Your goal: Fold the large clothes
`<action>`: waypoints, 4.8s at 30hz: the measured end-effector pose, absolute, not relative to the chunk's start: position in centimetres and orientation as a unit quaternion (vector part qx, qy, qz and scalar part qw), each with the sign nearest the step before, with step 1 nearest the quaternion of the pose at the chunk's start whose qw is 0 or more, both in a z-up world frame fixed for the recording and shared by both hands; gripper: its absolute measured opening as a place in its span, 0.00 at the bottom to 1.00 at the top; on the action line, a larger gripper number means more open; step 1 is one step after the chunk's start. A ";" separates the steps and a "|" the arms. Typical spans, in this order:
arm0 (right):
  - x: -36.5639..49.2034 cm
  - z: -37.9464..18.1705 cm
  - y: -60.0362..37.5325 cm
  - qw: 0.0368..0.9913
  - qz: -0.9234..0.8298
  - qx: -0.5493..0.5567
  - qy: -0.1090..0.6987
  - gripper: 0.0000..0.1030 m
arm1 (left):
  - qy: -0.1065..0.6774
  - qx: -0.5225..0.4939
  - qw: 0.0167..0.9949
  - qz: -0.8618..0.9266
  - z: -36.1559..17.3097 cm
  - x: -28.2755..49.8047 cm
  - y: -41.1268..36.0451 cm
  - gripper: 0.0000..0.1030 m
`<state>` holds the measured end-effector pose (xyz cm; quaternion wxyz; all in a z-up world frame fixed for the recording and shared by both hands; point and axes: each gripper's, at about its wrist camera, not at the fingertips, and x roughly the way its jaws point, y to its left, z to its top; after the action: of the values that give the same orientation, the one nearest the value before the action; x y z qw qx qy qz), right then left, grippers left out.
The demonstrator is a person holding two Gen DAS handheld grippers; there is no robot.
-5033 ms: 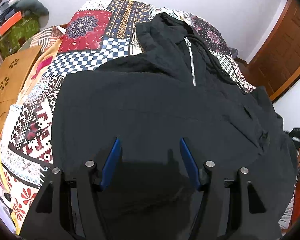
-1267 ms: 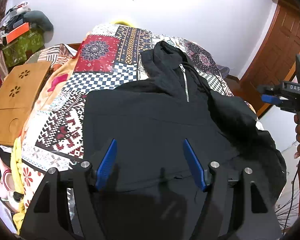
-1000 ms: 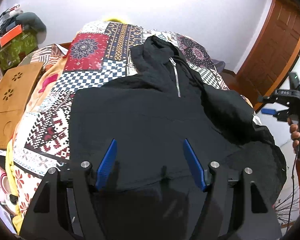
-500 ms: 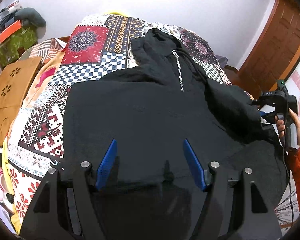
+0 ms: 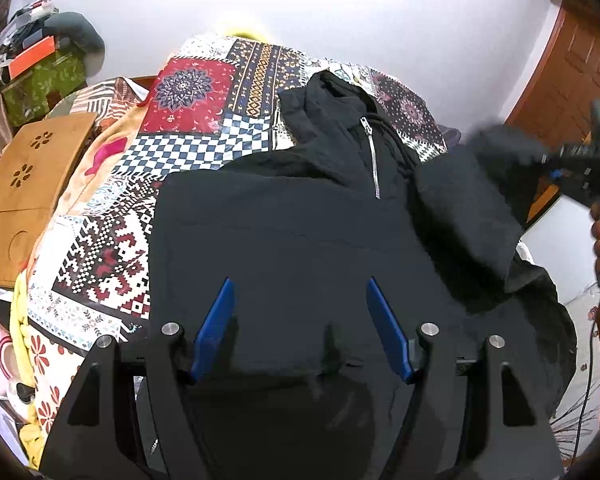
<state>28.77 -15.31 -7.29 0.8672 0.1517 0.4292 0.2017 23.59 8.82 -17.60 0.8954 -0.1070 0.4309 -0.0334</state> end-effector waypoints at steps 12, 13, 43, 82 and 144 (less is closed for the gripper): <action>23.4 -14.6 -0.4 0.806 0.318 0.016 0.499 0.10 | 0.420 -0.121 0.899 -0.018 -16.4 21.2 11.2 0.65; 22.9 -15.3 0.0 0.800 0.320 0.010 0.508 0.11 | 0.421 -0.124 0.899 -0.014 -16.5 21.0 11.6 0.65; 23.7 -11.1 -21.6 0.897 0.069 -0.010 0.437 0.59 | 0.520 -0.286 0.803 -0.054 -24.5 23.5 12.8 0.65; 22.9 -17.6 -22.6 0.843 0.063 -0.030 0.533 0.71 | 0.509 -0.032 0.860 0.029 -23.0 23.8 14.0 0.15; 45.5 -17.0 -9.7 0.858 0.141 0.065 0.489 0.10 | 0.482 -0.050 0.874 -0.043 -22.4 54.5 5.7 0.08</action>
<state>45.47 -9.75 -17.04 0.8582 0.0653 0.4892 0.1410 54.46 5.70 -22.40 0.8738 -0.0505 0.4818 -0.0430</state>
